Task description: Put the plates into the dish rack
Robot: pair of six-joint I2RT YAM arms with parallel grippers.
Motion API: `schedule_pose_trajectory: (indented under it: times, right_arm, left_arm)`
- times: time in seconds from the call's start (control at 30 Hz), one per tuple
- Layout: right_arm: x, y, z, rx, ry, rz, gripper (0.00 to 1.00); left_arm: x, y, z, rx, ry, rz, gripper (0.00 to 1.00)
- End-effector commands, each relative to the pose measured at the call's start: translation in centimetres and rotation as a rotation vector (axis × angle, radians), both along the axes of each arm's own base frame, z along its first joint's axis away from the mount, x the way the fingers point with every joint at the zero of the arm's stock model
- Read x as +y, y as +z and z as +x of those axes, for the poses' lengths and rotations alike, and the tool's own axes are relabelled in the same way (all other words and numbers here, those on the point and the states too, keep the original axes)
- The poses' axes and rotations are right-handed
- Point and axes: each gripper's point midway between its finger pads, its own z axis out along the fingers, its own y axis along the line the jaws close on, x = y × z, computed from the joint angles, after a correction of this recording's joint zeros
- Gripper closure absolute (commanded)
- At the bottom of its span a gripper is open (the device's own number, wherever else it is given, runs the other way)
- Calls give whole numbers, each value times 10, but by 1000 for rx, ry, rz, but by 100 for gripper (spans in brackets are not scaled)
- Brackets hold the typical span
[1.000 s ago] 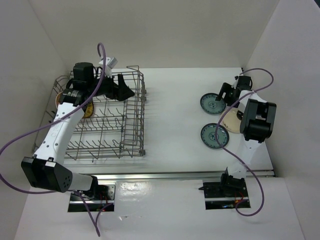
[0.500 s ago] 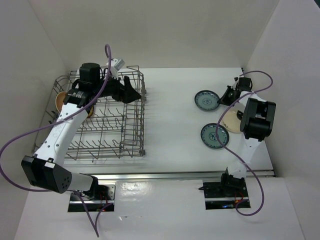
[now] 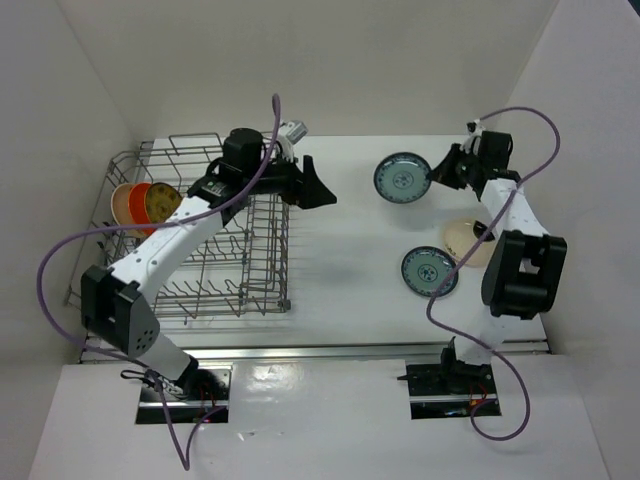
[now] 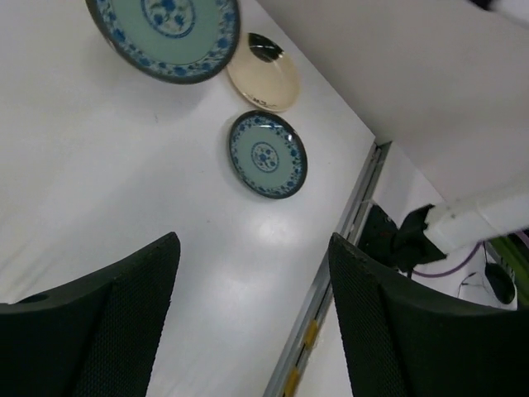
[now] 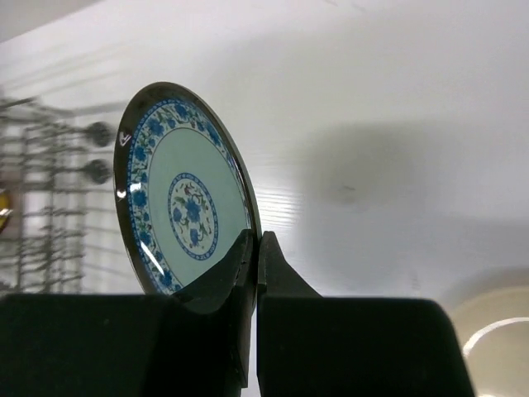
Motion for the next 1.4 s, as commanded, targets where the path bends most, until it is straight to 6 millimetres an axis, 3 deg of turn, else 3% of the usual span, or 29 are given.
schedule_pose_trajectory:
  times: [0.0,0.07,0.27,0.43,0.57,0.6,0.7,0.73,0.77,0.83,0.87,0.93,1.03,1.07,1.1,1.13,1.2,1.27,1.3,1.33,1.37]
  right_arm:
    - [54,65,-20,-139,140,1,100]
    - [75,81,-31,-164,182,-4,100]
    - [123,112,-69,-239,316,21,100]
    - [146,123,-91,-257,373,22,100]
    - [158,120,-100,-249,408,31,100]
    - [162,120,-101,-249,419,32,100]
    - [168,115,-104,-239,427,28,100]
    - [168,115,-104,-239,427,27,100]
    - [166,115,-103,-239,417,21,100]
    - [169,113,-105,-228,426,22,98]
    - [169,117,-104,-242,430,15,89]
    - [165,112,-104,-223,405,0,53]
    - [156,106,-100,-202,353,-34,23]
    - [153,103,-100,-189,339,-43,7]
    - [147,107,-98,-204,304,-65,0]
    - [143,116,-99,-228,280,-78,0]
    - [129,117,-98,-227,201,-117,0]
    - [120,119,-102,-240,158,-141,0]
    - [112,117,-101,-239,119,-164,0]
    - [109,114,-102,-241,104,-173,0]
    - [103,111,-99,-243,78,-200,0]
  left_arm:
    - [-15,-1,28,1,50,-57,22]
    - [-19,-17,42,27,70,-36,25]
    - [-24,-47,60,56,76,23,27]
    - [-26,-48,65,44,73,27,28]
    - [-33,-49,62,46,19,6,34]
    - [-35,-52,63,54,9,6,38]
    - [-38,-58,66,87,1,19,67]
    - [-37,-60,65,85,-3,28,86]
    - [-37,-57,63,87,-11,25,98]
    - [-34,-61,68,95,-2,29,100]
    - [-34,-56,65,89,-13,21,100]
    - [-33,-42,65,49,-26,-8,100]
    - [-12,-2,71,-17,14,-56,100]
    - [-5,8,71,-37,26,-65,100]
    - [9,19,78,-61,71,-68,100]
    - [20,45,71,-115,94,-87,100]
    - [48,74,75,-183,183,-100,100]
    - [74,108,60,-259,265,-116,100]
    - [100,113,70,-297,390,-84,100]
    - [120,133,59,-346,468,-80,100]
    - [149,130,64,-331,614,-32,100]
